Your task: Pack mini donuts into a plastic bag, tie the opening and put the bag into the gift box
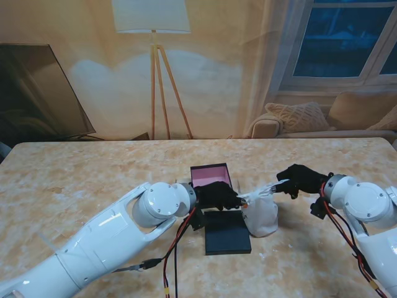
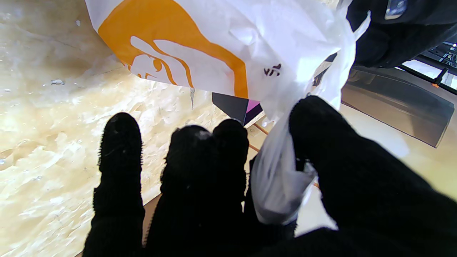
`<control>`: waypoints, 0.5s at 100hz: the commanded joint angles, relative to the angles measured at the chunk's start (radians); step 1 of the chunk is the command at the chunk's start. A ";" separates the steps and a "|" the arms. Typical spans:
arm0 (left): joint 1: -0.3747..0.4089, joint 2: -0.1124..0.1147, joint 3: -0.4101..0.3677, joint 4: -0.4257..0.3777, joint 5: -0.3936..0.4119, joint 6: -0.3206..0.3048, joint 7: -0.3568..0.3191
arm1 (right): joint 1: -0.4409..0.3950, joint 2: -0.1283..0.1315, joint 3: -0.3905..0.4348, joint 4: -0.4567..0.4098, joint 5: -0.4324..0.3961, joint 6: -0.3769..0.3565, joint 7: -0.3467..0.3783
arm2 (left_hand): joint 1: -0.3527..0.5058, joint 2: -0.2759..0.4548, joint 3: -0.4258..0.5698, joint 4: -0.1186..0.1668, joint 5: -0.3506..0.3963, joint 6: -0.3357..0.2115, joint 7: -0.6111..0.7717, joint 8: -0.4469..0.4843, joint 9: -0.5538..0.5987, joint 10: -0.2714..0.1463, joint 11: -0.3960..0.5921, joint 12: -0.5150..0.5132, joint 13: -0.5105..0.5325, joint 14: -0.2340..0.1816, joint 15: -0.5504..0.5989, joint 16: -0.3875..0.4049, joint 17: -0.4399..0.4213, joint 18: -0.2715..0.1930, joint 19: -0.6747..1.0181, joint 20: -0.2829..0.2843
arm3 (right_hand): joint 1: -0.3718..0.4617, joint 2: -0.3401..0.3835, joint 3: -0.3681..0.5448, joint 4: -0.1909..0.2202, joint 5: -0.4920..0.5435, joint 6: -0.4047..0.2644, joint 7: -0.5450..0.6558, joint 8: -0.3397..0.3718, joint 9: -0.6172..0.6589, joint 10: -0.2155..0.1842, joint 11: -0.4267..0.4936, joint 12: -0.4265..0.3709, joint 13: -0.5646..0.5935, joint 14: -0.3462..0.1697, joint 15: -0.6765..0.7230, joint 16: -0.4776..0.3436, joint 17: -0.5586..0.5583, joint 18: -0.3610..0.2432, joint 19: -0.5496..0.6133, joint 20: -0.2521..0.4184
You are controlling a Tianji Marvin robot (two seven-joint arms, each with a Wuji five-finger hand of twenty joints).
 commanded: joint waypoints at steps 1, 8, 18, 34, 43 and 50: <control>0.004 0.007 -0.002 0.008 0.003 0.003 -0.014 | -0.007 -0.002 0.006 0.008 -0.006 0.005 0.010 | 0.002 -0.013 -0.021 0.006 0.076 0.058 0.064 0.000 0.018 -0.014 0.016 0.008 0.018 0.015 0.027 0.019 0.002 0.009 0.021 0.011 | 0.019 0.016 0.010 0.017 0.057 0.016 0.121 0.004 0.035 0.013 0.036 0.031 0.040 -0.034 0.020 0.034 -0.004 0.008 0.020 0.013; 0.005 0.007 -0.003 0.007 0.001 0.005 -0.014 | -0.006 -0.002 0.007 0.011 -0.006 0.003 0.009 | 0.002 -0.012 -0.022 0.006 0.075 0.059 0.064 0.000 0.018 -0.015 0.016 0.008 0.016 0.015 0.026 0.019 0.004 0.010 0.022 0.012 | 0.019 0.015 0.010 0.017 0.057 0.016 0.121 0.004 0.034 0.011 0.037 0.032 0.039 -0.034 0.020 0.034 -0.004 0.009 0.021 0.013; 0.006 0.007 -0.003 0.008 0.000 0.005 -0.015 | -0.006 -0.002 0.009 0.014 -0.007 0.000 0.009 | 0.002 -0.012 -0.023 0.006 0.075 0.059 0.064 0.000 0.018 -0.015 0.016 0.008 0.018 0.014 0.027 0.020 0.003 0.010 0.022 0.012 | 0.020 0.016 0.010 0.017 0.057 0.016 0.121 0.004 0.033 0.013 0.037 0.032 0.039 -0.035 0.021 0.035 -0.005 0.009 0.021 0.013; 0.006 0.008 -0.005 0.009 -0.004 0.005 -0.020 | -0.007 -0.002 0.013 0.017 -0.011 -0.004 0.007 | 0.003 -0.010 -0.025 0.006 0.076 0.062 0.064 0.000 0.025 -0.015 0.019 0.009 0.024 0.016 0.031 0.022 0.006 0.011 0.024 0.013 | 0.021 0.014 0.011 0.017 0.057 0.016 0.121 0.004 0.034 0.013 0.038 0.033 0.039 -0.035 0.023 0.036 -0.004 0.010 0.021 0.014; 0.004 0.010 -0.006 0.009 -0.005 0.003 -0.025 | -0.008 -0.002 0.014 0.019 -0.013 -0.004 0.005 | 0.004 -0.009 -0.026 0.006 0.078 0.064 0.064 0.000 0.032 -0.015 0.023 0.011 0.032 0.019 0.036 0.024 0.009 0.012 0.027 0.014 | 0.021 0.013 0.011 0.017 0.057 0.017 0.122 0.004 0.033 0.013 0.039 0.034 0.039 -0.035 0.024 0.036 -0.005 0.008 0.021 0.014; 0.002 0.011 -0.005 0.010 -0.010 0.001 -0.032 | -0.008 -0.003 0.015 0.019 -0.015 -0.004 0.003 | 0.004 -0.007 -0.029 0.006 0.080 0.067 0.064 0.000 0.037 -0.017 0.026 0.012 0.037 0.019 0.041 0.027 0.013 0.012 0.033 0.016 | 0.022 0.014 0.011 0.017 0.058 0.019 0.122 0.004 0.033 0.013 0.039 0.034 0.039 -0.035 0.025 0.036 -0.004 0.009 0.021 0.014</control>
